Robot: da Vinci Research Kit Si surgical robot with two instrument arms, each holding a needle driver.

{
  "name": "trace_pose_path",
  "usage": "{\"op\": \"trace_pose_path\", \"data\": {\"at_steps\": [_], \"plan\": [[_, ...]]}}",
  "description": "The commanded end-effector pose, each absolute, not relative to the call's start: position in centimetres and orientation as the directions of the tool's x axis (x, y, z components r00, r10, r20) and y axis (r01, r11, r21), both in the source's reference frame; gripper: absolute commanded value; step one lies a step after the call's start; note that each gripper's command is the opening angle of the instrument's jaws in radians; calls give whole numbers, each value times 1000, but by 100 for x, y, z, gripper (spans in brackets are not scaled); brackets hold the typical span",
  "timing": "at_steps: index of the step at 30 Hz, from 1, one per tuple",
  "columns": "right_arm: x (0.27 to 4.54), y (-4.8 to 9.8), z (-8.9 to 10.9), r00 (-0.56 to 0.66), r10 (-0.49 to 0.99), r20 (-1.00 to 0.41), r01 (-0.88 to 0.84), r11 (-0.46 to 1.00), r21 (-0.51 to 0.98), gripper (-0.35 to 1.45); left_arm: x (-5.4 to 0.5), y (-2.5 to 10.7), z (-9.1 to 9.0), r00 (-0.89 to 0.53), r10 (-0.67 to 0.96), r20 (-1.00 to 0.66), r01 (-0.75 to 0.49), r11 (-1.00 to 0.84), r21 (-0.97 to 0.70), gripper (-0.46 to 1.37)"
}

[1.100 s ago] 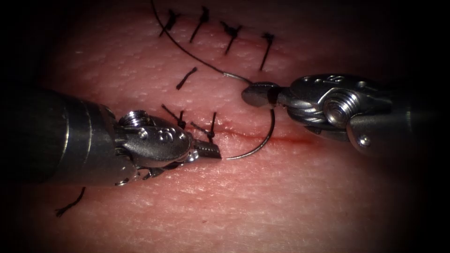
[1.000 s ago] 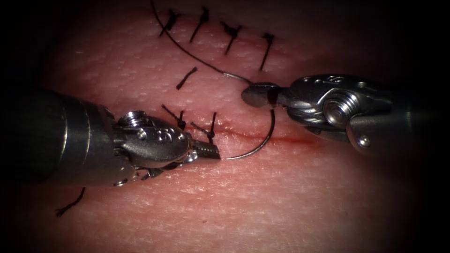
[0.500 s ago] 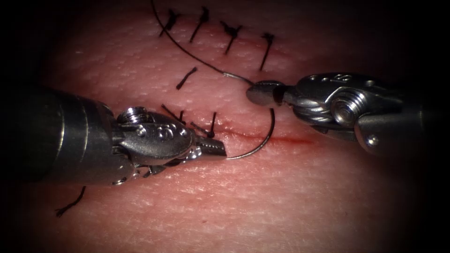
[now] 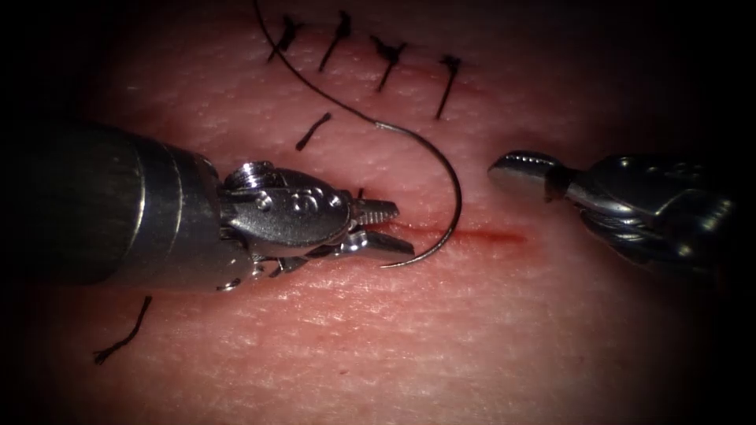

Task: Wound Closure
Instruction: Use the left girpper to grasp the suture needle near the tip.

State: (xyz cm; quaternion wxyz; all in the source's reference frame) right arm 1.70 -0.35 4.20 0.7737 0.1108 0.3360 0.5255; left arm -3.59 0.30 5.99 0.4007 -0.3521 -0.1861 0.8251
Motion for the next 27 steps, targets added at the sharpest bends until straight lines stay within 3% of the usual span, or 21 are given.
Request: {"op": "trace_pose_path", "data": {"at_steps": [1,6,10,12,18,27], "plan": [[169,-35,420,224,887,-404,-737,425,526,5,-361,30,600,-429,794,-431,-538,-607,-585,27],[159,-39,418,225,886,-405,-738,426,523,8,-378,27,616,-426,794,-434,-538,-608,-584,46],[157,-44,416,226,886,-405,-738,427,523,21,-388,23,628,-432,798,-420,-545,-602,-583,71],[157,-47,415,224,885,-407,-737,428,523,29,-391,22,633,-436,802,-408,-550,-596,-585,75],[155,-52,411,226,885,-408,-736,429,524,35,-390,19,644,-440,810,-386,-562,-584,-585,60],[153,-60,406,227,884,-409,-737,430,521,30,-391,12,666,-437,816,-379,-575,-577,-580,34]]}}
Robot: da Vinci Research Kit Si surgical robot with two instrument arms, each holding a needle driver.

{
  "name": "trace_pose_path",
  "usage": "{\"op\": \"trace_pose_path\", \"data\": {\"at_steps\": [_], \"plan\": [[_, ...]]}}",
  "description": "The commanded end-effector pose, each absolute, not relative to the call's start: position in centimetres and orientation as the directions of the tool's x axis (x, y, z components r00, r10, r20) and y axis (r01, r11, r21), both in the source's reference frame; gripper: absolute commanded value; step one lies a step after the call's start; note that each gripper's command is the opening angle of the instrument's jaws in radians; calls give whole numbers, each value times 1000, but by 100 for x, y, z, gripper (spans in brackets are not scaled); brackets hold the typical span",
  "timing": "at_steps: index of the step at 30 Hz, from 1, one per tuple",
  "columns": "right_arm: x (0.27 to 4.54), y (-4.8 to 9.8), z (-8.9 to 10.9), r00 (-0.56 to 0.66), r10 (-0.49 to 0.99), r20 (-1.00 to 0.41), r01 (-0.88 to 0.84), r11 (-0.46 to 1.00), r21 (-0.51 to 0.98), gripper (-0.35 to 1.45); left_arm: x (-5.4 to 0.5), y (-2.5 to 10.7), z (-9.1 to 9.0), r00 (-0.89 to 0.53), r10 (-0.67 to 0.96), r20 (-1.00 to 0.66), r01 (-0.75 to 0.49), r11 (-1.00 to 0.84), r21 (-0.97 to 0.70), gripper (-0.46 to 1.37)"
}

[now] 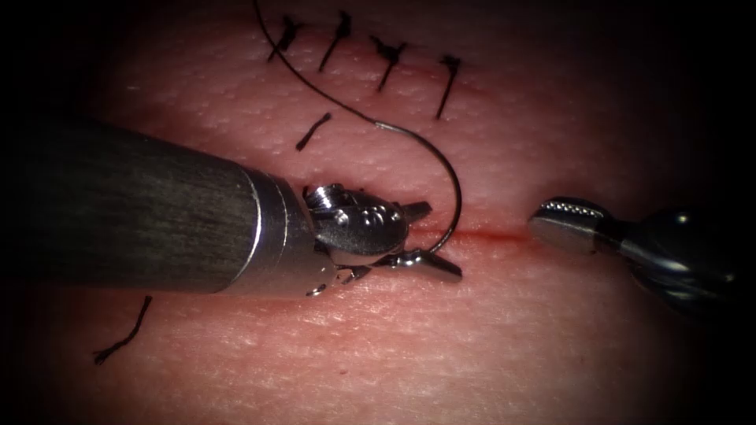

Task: Wound Closure
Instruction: Use the left girpper to grasp the suture needle near the tip.

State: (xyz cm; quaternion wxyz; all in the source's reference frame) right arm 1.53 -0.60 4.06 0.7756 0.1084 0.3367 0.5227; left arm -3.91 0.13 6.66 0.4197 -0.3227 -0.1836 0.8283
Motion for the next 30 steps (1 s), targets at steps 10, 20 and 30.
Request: {"op": "trace_pose_path", "data": {"at_steps": [10,20,30], "plan": [[150,-67,401,228,883,-409,-739,431,518,28,-392,3,693,-464,817,-341,-591,-573,-569,41],[143,-73,396,223,884,-410,-744,426,514,21,-401,2,693,-449,837,-313,-600,-542,-589,-33],[142,-73,392,224,882,-415,-759,425,494,23,-388,11,681,-457,838,-297,-570,-533,-626,-35]]}}
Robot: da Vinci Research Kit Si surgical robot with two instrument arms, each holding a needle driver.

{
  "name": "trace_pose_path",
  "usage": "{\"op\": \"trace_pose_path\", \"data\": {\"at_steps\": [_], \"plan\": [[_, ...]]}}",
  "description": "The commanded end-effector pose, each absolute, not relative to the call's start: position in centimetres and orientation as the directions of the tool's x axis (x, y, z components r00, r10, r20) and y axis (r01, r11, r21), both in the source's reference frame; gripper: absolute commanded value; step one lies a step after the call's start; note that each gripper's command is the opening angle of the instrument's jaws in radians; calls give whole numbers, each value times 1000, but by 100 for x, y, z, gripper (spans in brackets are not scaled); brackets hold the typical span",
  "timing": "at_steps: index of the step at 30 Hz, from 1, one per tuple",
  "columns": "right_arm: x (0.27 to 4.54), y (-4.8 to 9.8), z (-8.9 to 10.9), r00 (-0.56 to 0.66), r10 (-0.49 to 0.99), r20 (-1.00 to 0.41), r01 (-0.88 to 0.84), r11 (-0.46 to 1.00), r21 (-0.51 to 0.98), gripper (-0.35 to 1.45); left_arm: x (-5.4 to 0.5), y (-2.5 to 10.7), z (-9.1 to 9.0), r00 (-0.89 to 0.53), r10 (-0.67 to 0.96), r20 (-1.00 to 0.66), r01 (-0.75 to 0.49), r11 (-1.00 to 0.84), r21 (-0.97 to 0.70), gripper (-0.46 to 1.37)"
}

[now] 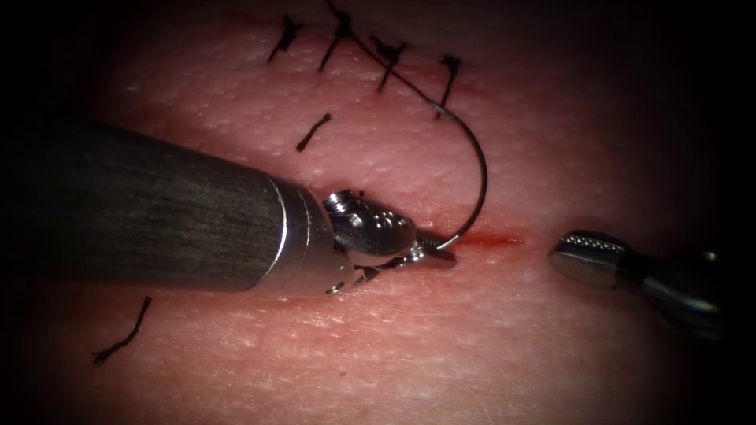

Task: Wound Closure
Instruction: Use the left girpper to grasp the suture needle near the tip, then hand over the needle to the right gripper.

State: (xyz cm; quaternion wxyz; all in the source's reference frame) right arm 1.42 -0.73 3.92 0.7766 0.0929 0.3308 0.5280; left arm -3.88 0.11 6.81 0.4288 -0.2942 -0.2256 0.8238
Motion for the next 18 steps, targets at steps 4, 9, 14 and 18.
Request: {"op": "trace_pose_path", "data": {"at_steps": [4,9,14,18], "plan": [[142,-71,391,222,883,-413,-762,421,492,35,-379,14,668,-452,833,-319,-603,-549,-579,-35],[147,-65,390,207,891,-405,-782,399,479,88,-374,13,636,-466,817,-338,-614,-574,-542,-35],[154,-59,391,204,892,-404,-788,395,472,126,-374,5,613,-510,786,-349,-615,-617,-491,-35],[159,-55,393,173,906,-386,-799,358,483,134,-372,-2,603,-571,742,-351,-627,-670,-397,-35]]}}
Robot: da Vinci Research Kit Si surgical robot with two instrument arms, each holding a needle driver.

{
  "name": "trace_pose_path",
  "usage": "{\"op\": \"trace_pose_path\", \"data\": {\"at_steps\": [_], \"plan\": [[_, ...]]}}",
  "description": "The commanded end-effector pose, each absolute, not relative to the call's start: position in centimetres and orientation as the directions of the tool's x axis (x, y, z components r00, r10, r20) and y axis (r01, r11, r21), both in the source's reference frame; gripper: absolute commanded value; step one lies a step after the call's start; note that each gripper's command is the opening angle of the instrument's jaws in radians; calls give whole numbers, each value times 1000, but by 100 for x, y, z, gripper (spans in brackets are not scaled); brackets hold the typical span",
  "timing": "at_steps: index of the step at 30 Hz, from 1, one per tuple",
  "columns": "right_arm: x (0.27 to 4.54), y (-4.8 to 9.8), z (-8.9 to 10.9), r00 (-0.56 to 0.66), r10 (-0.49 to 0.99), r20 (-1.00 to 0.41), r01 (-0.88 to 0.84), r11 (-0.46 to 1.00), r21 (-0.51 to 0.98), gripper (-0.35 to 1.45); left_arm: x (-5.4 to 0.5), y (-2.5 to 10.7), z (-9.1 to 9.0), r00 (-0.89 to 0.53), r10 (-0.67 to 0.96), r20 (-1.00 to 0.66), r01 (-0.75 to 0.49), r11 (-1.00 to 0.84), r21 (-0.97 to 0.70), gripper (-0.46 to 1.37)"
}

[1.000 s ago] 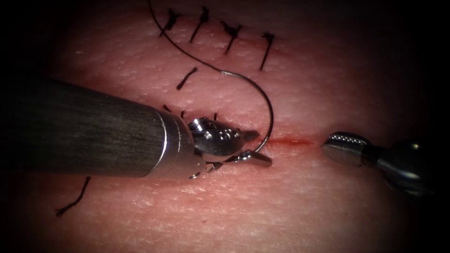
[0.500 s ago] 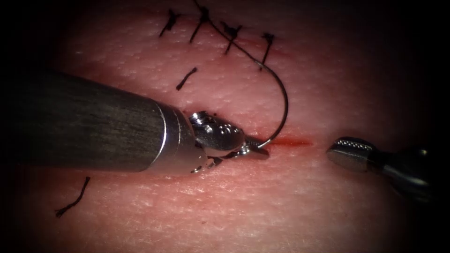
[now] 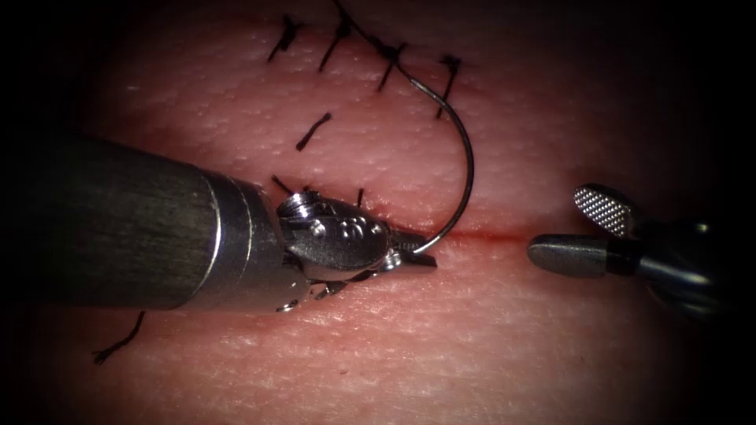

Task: Wound Closure
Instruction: Hand over the needle to the right gripper.

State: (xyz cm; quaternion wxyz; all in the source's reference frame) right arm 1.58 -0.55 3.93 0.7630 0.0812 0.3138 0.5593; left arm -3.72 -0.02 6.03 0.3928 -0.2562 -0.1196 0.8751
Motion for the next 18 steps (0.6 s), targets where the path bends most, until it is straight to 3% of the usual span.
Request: {"op": "trace_pose_path", "data": {"at_steps": [1,8,18], "plan": [[160,-53,393,167,909,-382,-802,350,484,133,-371,-5,600,-593,727,-347,-633,-687,-357,-35],[163,-40,396,180,918,-354,-825,337,455,126,-361,-15,593,-662,677,-321,-642,-733,-224,-35],[183,-20,408,256,928,-270,-886,337,319,141,-362,-29,577,-786,561,-260,-584,-811,17,-35]]}}
